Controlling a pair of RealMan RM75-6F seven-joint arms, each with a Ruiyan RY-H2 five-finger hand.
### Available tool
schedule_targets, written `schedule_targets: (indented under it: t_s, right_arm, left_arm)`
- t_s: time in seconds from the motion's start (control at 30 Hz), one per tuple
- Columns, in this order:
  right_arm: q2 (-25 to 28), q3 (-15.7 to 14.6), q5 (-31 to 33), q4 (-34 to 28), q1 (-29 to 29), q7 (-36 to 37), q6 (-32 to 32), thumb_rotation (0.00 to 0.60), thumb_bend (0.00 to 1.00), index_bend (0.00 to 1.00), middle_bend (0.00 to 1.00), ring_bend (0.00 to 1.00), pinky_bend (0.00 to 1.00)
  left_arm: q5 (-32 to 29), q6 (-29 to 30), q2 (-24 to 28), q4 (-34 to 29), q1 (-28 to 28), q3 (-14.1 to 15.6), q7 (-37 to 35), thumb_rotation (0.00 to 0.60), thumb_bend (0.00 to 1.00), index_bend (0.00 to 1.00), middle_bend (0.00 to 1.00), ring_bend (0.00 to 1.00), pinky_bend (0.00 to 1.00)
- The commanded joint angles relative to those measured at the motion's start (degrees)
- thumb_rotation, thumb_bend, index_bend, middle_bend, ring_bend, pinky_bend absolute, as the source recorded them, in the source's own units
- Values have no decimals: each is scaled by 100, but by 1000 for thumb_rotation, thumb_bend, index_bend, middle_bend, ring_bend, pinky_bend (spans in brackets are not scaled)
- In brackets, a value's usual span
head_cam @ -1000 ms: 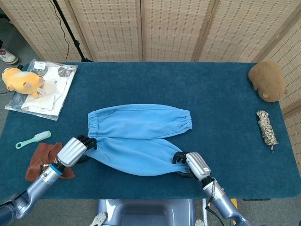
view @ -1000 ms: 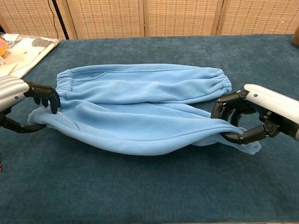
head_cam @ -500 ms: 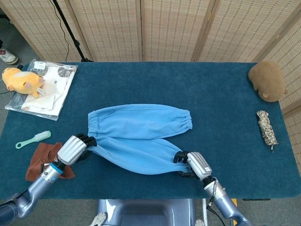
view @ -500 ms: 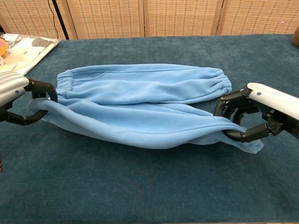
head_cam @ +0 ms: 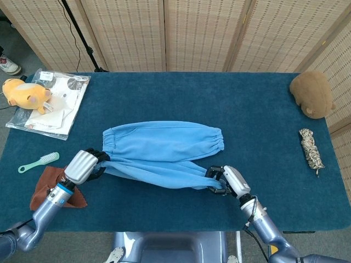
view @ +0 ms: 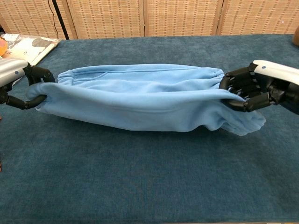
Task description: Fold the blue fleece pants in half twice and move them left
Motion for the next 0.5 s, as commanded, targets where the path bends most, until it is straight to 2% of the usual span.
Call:
schedule_targets:
  t_s: [0.03,0.13,0.23,0.37,0.5]
  right_arm:
    - [285,420,682,-134,236,230,-509,600,530,689,482,475,513]
    - [408,643,1095,-70,399,241,-811,600,530,689,482,475,513]
    - [432,756,1306,23,500,159,-926,600,533,689,482,475,513]
    - [391,935,1665,289,712,-26,-1114,600,534,689,482,475,513]
    - [294,1106,1973,623,926,-139,-1292,600,533,689,482,475,513]
  left_arm:
    - [-431,-414,315,-546,-148,-292,427,600,478,686,554,551,484]
    - [-695,-627,405,-755,-253,-490,691,600,476,691,558,543,478]
    - [-884,-747,424,-840,-325,-634,861,600,475,692,559,529,431]
    - [-1227,-969,380,-834,-468,-873,1223,600,473,692,558,521,381]
    - [-1453,-1170,333,-745,-623,-1045,1354,600,472,693,559,520,376]
